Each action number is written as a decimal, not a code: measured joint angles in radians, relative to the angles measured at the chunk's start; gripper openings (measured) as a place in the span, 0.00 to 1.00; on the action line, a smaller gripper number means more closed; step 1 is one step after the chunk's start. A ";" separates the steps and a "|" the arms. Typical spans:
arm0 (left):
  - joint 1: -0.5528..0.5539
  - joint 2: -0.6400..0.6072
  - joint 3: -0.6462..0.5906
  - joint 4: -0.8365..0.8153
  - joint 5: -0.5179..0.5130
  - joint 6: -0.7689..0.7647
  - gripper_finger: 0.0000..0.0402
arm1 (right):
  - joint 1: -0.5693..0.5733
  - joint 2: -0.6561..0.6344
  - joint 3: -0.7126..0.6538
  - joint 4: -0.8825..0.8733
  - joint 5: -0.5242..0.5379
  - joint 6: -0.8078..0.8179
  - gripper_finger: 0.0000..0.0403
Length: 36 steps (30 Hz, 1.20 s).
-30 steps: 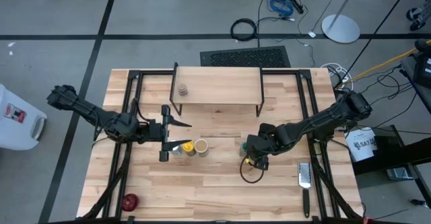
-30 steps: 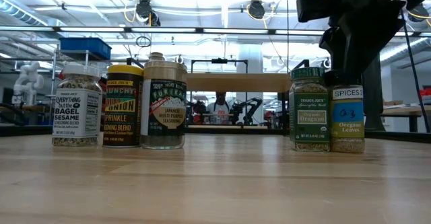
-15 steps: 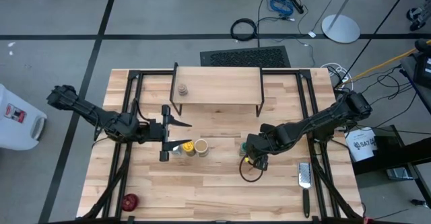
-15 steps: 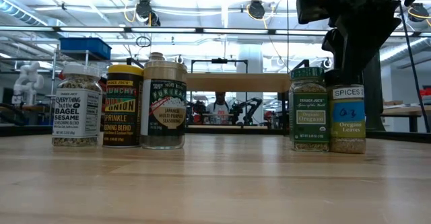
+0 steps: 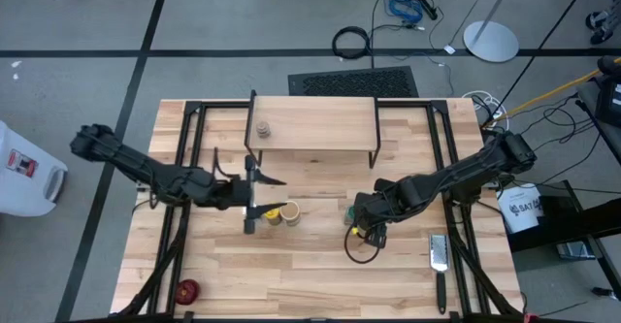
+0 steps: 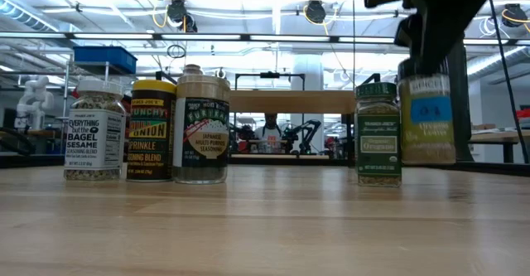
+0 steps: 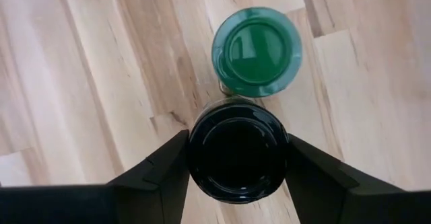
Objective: Shelf spices
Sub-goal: Put the black seasoning bottle on the shelf
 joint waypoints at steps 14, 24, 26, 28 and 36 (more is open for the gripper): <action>0.051 0.328 0.221 0.039 0.143 -0.088 0.67 | 0.000 -0.001 0.288 -0.150 0.002 -0.009 0.48; 0.078 0.509 0.317 0.039 0.114 -0.155 0.76 | 0.000 -0.001 0.331 -0.082 0.003 -0.087 0.49; 0.098 0.531 0.323 0.031 0.134 -0.228 0.76 | 0.000 -0.001 0.331 -0.058 0.003 -0.104 0.49; 0.124 0.546 0.328 0.030 0.201 -0.325 0.76 | 0.000 -0.001 0.331 -0.035 0.003 -0.119 0.49; 0.147 0.547 0.332 0.002 0.271 -0.395 0.76 | 0.000 -0.001 0.331 -0.023 0.003 -0.128 0.49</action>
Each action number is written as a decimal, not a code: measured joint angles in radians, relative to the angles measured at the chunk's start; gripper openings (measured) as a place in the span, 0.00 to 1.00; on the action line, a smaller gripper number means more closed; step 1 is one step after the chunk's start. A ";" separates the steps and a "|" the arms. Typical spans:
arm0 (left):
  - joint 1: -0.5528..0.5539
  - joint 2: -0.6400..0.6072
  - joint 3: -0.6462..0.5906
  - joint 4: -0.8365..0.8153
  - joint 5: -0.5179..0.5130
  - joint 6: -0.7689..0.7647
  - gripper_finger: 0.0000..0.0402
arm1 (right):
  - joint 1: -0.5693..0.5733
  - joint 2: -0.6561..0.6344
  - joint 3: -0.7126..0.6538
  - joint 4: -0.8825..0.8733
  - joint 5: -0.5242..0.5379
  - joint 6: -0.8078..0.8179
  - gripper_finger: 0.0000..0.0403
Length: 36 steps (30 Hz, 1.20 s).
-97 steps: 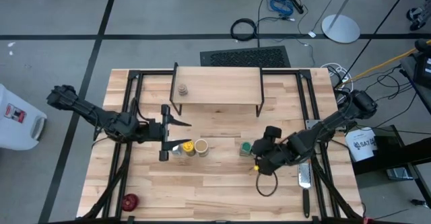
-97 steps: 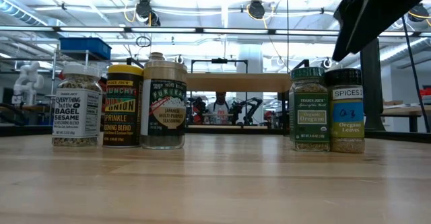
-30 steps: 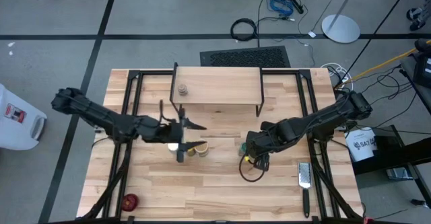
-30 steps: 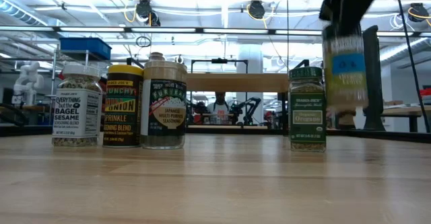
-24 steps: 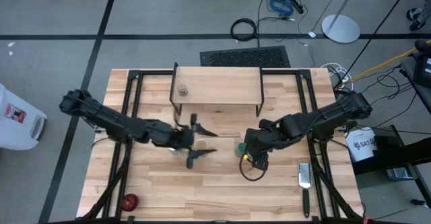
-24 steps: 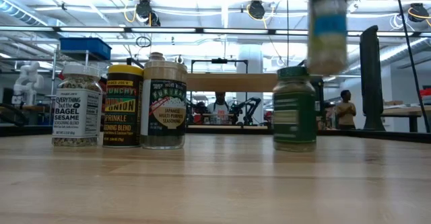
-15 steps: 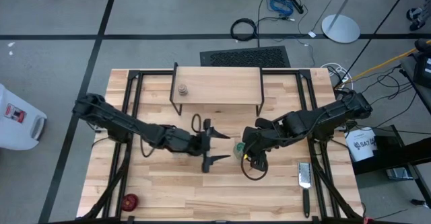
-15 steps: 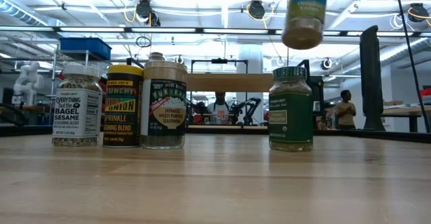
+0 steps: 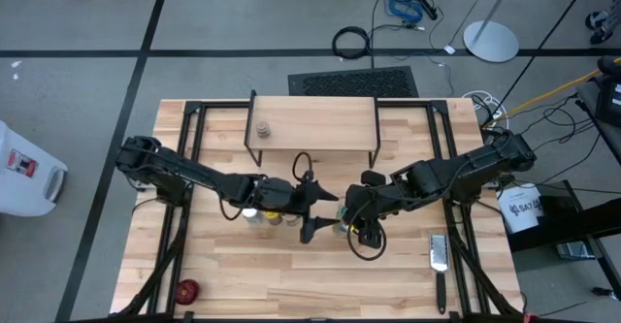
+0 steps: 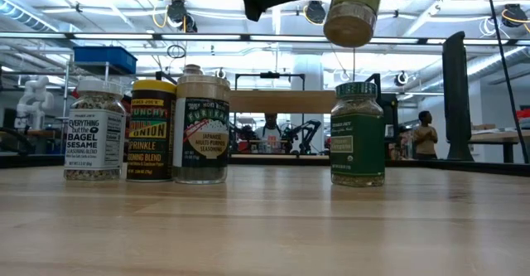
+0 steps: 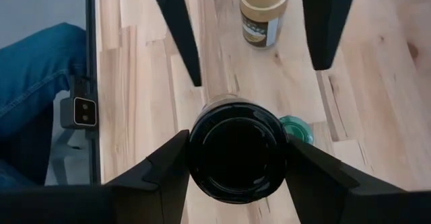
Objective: Shelf spices
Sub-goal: Put the black seasoning bottle on the shelf
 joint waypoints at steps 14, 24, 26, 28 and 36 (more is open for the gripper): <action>-0.008 0.000 0.000 -0.034 0.014 0.001 0.76 | -0.010 0.000 0.000 0.049 0.004 -0.024 0.49; -0.012 0.032 0.000 0.004 0.008 0.028 0.76 | -0.016 0.000 0.000 0.091 0.005 -0.058 0.49; -0.012 0.040 0.000 0.025 0.008 0.029 0.76 | -0.016 0.000 0.000 0.094 0.006 -0.060 0.49; -0.012 0.044 0.000 0.043 0.010 0.028 0.76 | -0.016 0.000 0.000 0.095 0.006 -0.060 0.49; -0.011 0.071 0.047 0.018 0.043 0.075 0.76 | -0.016 0.000 0.000 0.105 0.004 -0.065 0.49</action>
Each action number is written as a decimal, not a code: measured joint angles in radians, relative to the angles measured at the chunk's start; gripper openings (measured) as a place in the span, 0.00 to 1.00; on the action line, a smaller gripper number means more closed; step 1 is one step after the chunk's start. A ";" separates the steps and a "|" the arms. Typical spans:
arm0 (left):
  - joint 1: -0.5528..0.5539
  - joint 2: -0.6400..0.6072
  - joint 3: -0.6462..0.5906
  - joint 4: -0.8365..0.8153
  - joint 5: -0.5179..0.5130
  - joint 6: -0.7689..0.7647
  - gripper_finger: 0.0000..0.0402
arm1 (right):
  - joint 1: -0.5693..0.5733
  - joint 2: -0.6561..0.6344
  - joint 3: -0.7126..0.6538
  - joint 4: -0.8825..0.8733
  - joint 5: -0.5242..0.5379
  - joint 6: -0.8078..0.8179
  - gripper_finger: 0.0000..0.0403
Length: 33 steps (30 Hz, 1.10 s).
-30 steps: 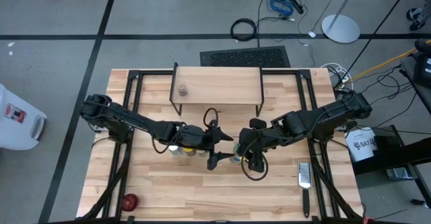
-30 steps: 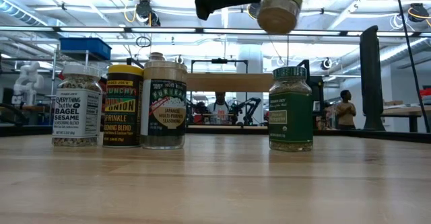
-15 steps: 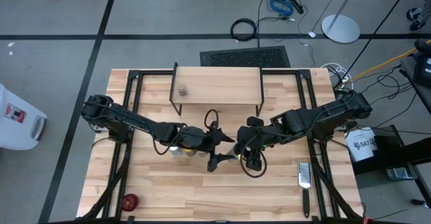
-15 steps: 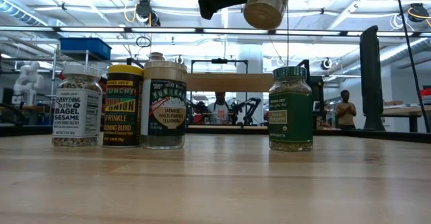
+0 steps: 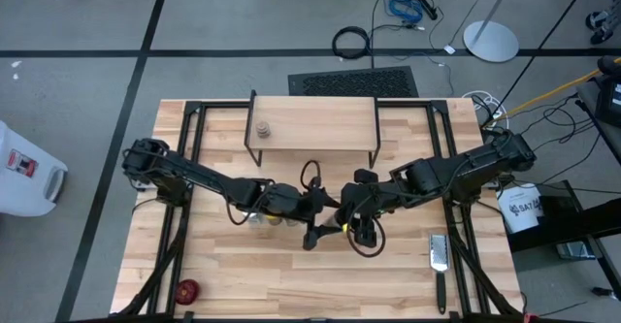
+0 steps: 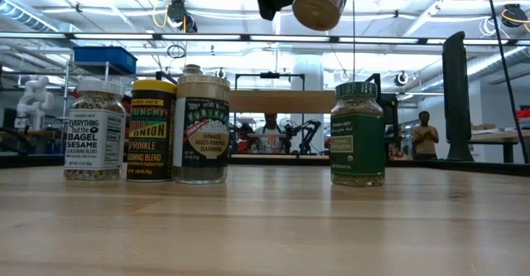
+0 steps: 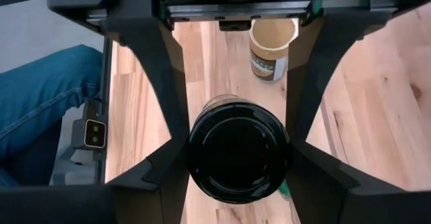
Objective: Shelf spices
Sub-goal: Put the black seasoning bottle on the shelf
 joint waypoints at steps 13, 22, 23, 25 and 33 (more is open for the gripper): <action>0.002 0.001 0.002 -0.024 0.003 0.050 0.57 | 0.000 0.000 0.000 -0.001 0.008 -0.003 0.49; 0.003 0.001 0.002 -0.025 0.002 0.052 0.54 | 0.000 0.000 0.000 -0.004 0.008 -0.003 0.49; 0.003 0.001 0.002 -0.025 0.003 0.052 0.54 | 0.000 0.000 0.000 -0.004 0.008 -0.003 0.49; 0.003 0.001 0.003 -0.025 0.002 0.052 0.54 | 0.000 0.000 0.000 -0.004 0.008 -0.009 0.49; 0.005 0.001 0.005 0.005 0.003 0.077 0.54 | 0.003 -0.034 0.000 -0.004 0.074 -0.041 0.61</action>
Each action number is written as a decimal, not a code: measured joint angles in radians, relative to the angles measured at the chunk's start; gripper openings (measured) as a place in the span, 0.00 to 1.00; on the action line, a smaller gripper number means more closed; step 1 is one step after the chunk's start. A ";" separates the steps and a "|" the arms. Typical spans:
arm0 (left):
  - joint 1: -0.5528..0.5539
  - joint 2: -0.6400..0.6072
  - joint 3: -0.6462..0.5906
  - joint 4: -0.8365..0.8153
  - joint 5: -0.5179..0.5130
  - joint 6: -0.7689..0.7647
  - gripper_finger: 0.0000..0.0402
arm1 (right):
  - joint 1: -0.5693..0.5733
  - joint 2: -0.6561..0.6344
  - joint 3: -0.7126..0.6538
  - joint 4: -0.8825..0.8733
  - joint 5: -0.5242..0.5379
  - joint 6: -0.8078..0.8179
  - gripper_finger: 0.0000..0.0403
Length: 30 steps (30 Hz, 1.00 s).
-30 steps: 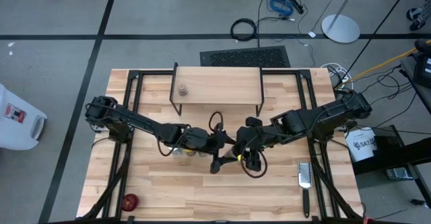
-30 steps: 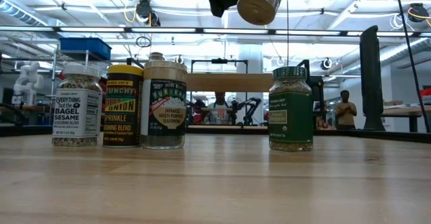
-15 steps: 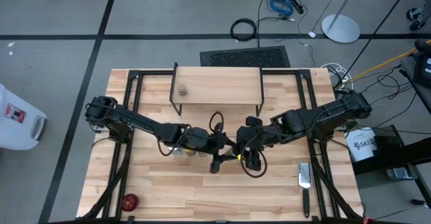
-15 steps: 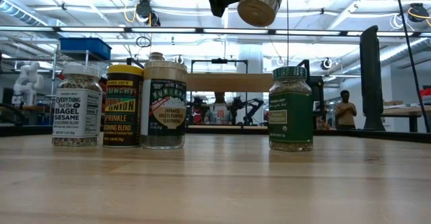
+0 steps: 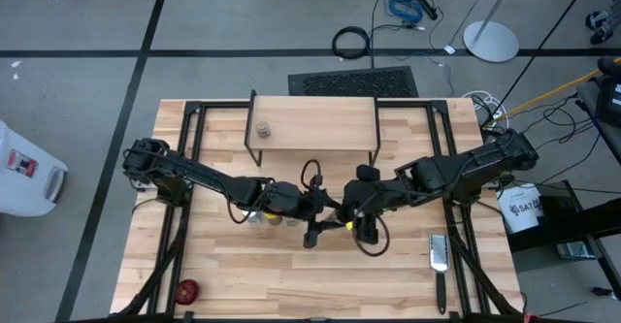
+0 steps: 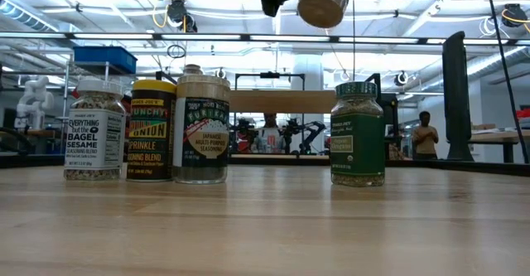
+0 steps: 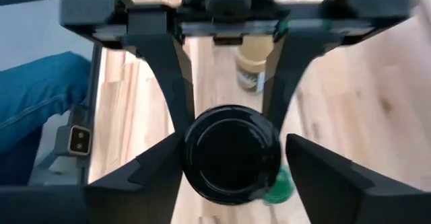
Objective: Shelf spices
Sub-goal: Put the black seasoning bottle on the shelf
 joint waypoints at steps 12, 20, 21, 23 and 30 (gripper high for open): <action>0.000 -0.001 0.000 0.033 0.049 0.006 0.54 | 0.082 -0.152 0.002 0.064 0.179 -0.124 0.76; -0.012 -0.069 -0.001 0.046 0.115 0.001 0.54 | 0.319 -0.208 -0.023 0.023 0.486 -0.049 0.76; -0.015 -0.082 -0.001 0.048 0.116 0.000 0.54 | 0.351 -0.207 -0.043 0.033 0.529 -0.037 0.76; -0.026 -0.112 -0.001 0.059 0.115 0.001 0.54 | 0.403 -0.201 -0.101 0.078 0.608 -0.013 0.76; -0.070 -0.168 -0.001 0.208 0.118 0.078 0.54 | 0.466 -0.171 -0.432 0.548 0.739 -0.068 0.76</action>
